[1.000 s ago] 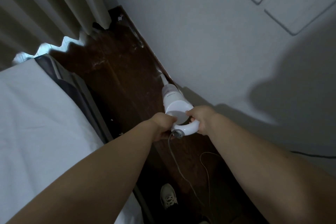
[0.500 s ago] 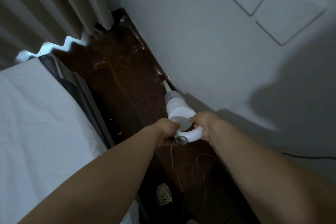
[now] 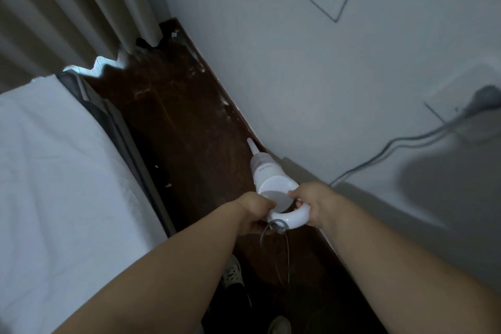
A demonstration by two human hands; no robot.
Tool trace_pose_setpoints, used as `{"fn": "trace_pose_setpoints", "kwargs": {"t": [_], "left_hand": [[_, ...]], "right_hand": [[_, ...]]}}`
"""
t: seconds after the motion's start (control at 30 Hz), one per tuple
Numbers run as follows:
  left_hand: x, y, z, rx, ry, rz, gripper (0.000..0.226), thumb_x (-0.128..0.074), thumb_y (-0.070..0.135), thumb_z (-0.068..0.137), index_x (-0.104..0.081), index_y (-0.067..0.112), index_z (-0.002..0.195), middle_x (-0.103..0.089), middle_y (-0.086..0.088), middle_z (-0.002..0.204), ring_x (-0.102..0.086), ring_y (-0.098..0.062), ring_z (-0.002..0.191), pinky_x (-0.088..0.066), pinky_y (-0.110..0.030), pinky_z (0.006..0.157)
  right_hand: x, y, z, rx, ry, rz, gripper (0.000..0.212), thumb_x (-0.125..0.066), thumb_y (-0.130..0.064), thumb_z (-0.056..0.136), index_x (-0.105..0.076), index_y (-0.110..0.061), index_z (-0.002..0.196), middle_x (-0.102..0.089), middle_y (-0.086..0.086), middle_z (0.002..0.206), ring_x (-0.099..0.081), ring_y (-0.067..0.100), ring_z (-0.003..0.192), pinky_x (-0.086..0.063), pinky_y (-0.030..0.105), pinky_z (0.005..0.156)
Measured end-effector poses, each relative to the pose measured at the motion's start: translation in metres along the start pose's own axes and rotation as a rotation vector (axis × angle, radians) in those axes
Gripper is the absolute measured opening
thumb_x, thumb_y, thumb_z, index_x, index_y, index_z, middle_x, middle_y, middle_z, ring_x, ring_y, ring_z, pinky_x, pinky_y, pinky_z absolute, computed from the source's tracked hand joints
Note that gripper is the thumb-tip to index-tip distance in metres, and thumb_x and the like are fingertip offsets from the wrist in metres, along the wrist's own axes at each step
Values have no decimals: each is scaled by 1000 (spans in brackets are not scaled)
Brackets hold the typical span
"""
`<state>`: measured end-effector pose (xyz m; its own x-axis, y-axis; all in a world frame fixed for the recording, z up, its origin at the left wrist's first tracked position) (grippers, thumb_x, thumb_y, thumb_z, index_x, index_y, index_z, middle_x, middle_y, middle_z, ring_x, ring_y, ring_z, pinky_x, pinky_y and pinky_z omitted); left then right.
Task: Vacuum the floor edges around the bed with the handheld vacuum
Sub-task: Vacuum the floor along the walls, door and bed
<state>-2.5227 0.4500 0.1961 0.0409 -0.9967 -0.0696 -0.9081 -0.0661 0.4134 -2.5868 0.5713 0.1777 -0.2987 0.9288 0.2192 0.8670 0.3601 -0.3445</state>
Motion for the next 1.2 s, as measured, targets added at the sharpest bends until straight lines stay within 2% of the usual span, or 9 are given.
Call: {"fn": "trace_pose_setpoints", "kwargs": {"t": [0.07, 0.2, 0.3, 0.43, 0.53, 0.63, 0.83, 1.0, 1.2], "left_hand": [[-22, -19, -5, 10, -15, 2, 37, -43, 15, 101, -39, -2, 134, -58, -13, 87, -60, -19, 66, -52, -26, 46], [-69, -55, -18, 12, -40, -2, 36, -44, 14, 101, -40, -3, 132, -59, -13, 89, -61, -20, 68, -54, -29, 53], [-96, -72, -26, 12, -54, 8, 35, -43, 15, 101, -41, -3, 131, -59, -13, 87, -61, -19, 67, -54, -28, 52], [-125, -88, -41, -5, -75, 10, 33, -43, 13, 101, -44, -3, 129, -59, -11, 81, -59, -18, 64, -52, -27, 51], [-140, -97, -57, -11, -74, -1, 32, -44, 13, 101, -44, -2, 129, -59, -11, 82, -58, -18, 67, -51, -28, 55], [-147, -104, -66, -2, -82, -21, 33, -44, 13, 100, -43, 0, 130, -59, -11, 86, -60, -18, 70, -53, -27, 55], [-133, -108, -59, -23, -16, -40, 33, -45, 13, 100, -45, -2, 129, -60, -12, 86, -60, -18, 69, -52, -28, 54], [-107, -99, -44, -19, 2, -75, 31, -45, 12, 100, -46, -3, 127, -59, -13, 86, -59, -21, 71, -52, -32, 64], [-51, -67, -27, -11, 31, -68, 33, -46, 13, 100, -43, -4, 128, -60, -14, 87, -61, -20, 70, -53, -29, 58]], "right_hand": [[16, 23, -8, 8, 7, -6, 13, -57, -4, 91, -55, -6, 104, -50, 9, 77, -47, 19, 64, -46, 40, 82], [53, 72, -25, 7, 9, -13, 12, -58, -4, 91, -55, -5, 103, -53, 9, 78, -49, 19, 64, -45, 33, 60], [75, 98, -34, 3, 21, -7, 7, -58, -3, 91, -53, -4, 97, -53, 10, 76, -47, 19, 61, -42, 33, 54], [99, 122, -48, 2, 20, -23, 18, -54, -1, 93, -49, -5, 76, -47, 9, 71, -40, 16, 56, -41, 30, 46], [112, 135, -62, -29, 32, -31, 4, -56, -2, 91, -53, -3, 89, -48, 10, 74, -42, 18, 58, -41, 31, 54], [119, 142, -68, -24, 33, -56, 22, -58, -2, 90, -54, -4, 111, -48, 11, 76, -44, 20, 61, -45, 34, 62], [99, 141, -63, -12, 8, -29, 37, -60, -4, 89, -54, 0, 125, -54, 12, 85, -50, 22, 67, -47, 37, 62], [74, 122, -45, -15, -9, -46, 37, -61, -6, 88, -54, -4, 125, -48, 7, 75, -45, 18, 62, -46, 35, 66], [30, 76, -24, -5, -8, -60, 28, -62, -6, 87, -56, -7, 115, -49, 7, 76, -45, 18, 61, -44, 34, 56]]}}
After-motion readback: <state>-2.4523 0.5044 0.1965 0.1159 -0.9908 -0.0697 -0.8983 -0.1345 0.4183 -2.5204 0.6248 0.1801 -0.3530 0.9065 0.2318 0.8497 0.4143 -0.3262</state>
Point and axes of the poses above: each hand's wrist, its own z-axis towards the middle knuckle, its own x-axis out of the back of the hand, y = z × x, the point moved 1 cm from there along z, towards the middle knuckle
